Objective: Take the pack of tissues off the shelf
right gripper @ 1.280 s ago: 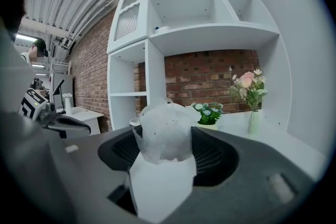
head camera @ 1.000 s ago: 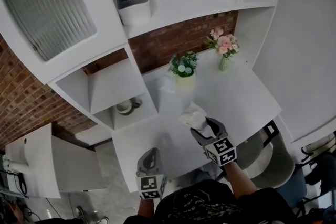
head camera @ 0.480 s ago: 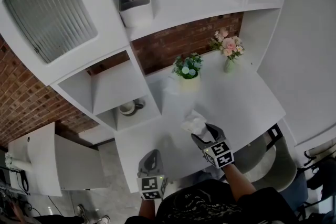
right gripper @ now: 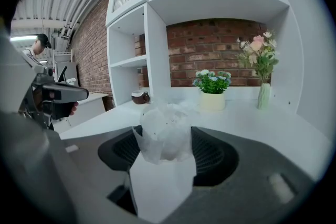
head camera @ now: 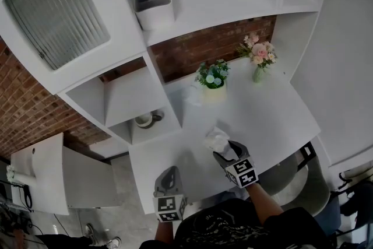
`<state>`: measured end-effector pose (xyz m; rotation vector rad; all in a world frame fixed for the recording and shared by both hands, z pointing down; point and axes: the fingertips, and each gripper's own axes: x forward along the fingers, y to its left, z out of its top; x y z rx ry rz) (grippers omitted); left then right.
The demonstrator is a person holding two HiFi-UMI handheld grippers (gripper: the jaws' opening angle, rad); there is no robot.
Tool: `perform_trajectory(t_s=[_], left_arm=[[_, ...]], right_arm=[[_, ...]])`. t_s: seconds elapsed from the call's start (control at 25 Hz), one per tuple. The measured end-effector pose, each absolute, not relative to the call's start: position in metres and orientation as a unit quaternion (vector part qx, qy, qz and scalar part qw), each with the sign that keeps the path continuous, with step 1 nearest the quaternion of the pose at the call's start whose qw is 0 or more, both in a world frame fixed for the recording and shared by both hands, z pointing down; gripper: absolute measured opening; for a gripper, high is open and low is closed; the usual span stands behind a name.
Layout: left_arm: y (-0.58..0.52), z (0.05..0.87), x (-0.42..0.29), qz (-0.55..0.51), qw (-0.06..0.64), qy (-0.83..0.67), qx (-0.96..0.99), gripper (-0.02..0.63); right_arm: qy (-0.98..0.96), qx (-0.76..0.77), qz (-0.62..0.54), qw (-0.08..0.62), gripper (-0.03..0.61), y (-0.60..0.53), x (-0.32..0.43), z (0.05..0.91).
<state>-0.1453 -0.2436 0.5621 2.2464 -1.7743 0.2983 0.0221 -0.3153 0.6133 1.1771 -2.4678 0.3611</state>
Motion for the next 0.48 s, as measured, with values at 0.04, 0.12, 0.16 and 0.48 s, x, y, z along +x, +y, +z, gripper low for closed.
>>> perform_trajectory(t_s=[0.04, 0.12, 0.16, 0.48], left_arm=[[-0.244, 0.563, -0.145, 0.105, 0.132, -0.612, 0.773, 0.012], [-0.243, 0.567, -0.145, 0.114, 0.132, -0.610, 0.773, 0.012], [-0.243, 0.568, -0.145, 0.115, 0.134, -0.610, 0.773, 0.012], [-0.240, 0.577, -0.146, 0.130, 0.139, -0.609, 0.770, 0.012]], right_arm=[[-0.878, 0.419, 0.130, 0.193, 0.281, -0.316, 0.022, 0.615], [-0.878, 0.417, 0.131, 0.196, 0.281, -0.317, 0.023, 0.619], [-0.878, 0.416, 0.128, 0.198, 0.281, -0.317, 0.023, 0.622], [-0.875, 0.404, 0.125, 0.235, 0.281, -0.312, 0.029, 0.643]])
